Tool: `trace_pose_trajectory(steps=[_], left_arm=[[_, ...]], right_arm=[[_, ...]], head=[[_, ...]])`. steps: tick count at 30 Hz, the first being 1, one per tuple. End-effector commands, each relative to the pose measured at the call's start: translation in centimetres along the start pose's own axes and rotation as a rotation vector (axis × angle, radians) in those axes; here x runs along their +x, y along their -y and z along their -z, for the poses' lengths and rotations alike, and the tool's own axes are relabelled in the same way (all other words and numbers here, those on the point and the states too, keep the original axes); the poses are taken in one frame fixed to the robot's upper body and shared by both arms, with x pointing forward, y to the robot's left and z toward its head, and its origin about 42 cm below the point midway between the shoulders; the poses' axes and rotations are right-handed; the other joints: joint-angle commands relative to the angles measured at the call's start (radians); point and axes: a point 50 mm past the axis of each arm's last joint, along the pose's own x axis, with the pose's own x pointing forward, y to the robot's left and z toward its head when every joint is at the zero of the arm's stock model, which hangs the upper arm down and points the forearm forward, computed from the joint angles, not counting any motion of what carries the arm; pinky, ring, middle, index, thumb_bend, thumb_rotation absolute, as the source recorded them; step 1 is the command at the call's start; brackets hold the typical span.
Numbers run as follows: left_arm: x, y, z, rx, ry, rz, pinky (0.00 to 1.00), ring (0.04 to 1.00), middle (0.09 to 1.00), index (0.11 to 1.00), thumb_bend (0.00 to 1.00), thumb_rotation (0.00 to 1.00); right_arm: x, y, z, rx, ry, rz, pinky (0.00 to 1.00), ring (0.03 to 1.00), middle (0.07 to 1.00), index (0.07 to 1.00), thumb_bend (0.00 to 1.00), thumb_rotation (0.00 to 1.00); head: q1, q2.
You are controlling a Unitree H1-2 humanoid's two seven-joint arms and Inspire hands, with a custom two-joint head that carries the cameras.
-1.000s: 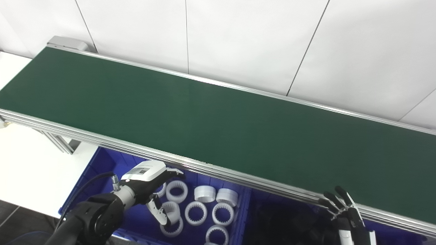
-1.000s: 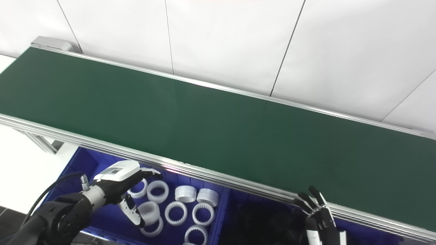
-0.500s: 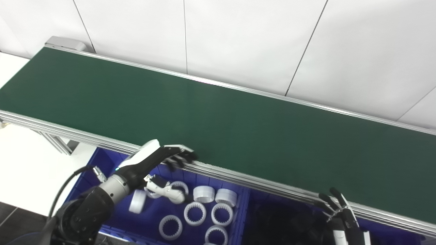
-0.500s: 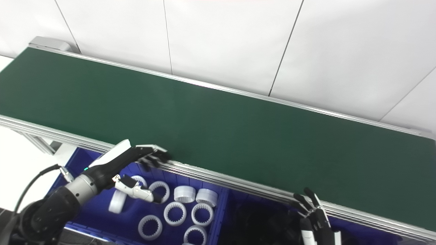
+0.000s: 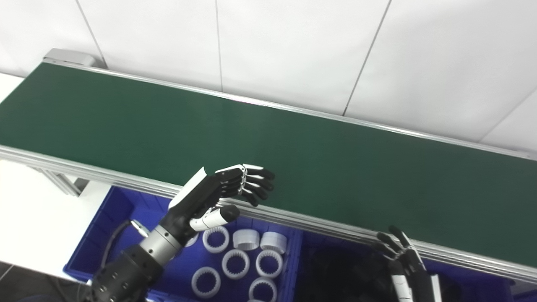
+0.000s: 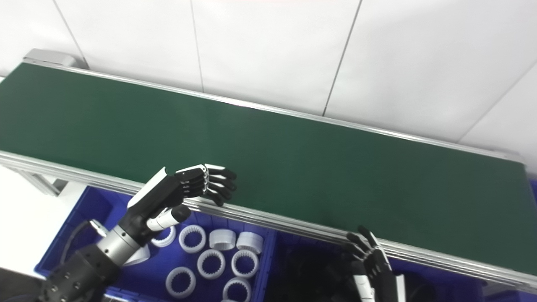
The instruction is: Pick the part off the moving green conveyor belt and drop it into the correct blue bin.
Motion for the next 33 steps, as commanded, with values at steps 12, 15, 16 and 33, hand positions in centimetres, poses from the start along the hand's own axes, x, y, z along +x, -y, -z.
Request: trace_pose_trajectory(steps=[12,15,16,33], left_arm=[[0.9,2.9,6.2,-0.227,0.003,-0.094,0.75,0.802,0.848,0.837,0.80,0.83],[0.5,3.1,7.0,-0.234,-0.007,-0.100,0.75,0.805,0.852,0.843,0.79,0.84],[0.0,3.0,7.3,-0.224,-0.022,-0.106,0.75,0.806,0.851,0.843,0.78,0.84],[-1.2,1.6,8.8,-0.210,-0.080,-0.144,0.73,0.782,0.820,0.819,0.74,0.74]], right_arm=[[0.0,-1.0,-0.3,-0.035,0.043,-0.010,0.61,0.698,0.752,0.823,0.77,0.72],[0.0,-1.2,-0.4,-0.036,0.045,-0.011,0.61,0.696,0.748,0.819,0.77,0.71],[0.0,-1.3,-0.4,-0.037,0.046,-0.014,0.61,0.696,0.748,0.818,0.77,0.71],[1.1,-2.6,-0.7,-0.032,0.068,-0.059,0.61,0.708,0.757,0.819,0.77,0.67]], head=[[-0.116,-0.069],[-0.127,-0.068],[-0.135,-0.064],[-0.156,-0.070]])
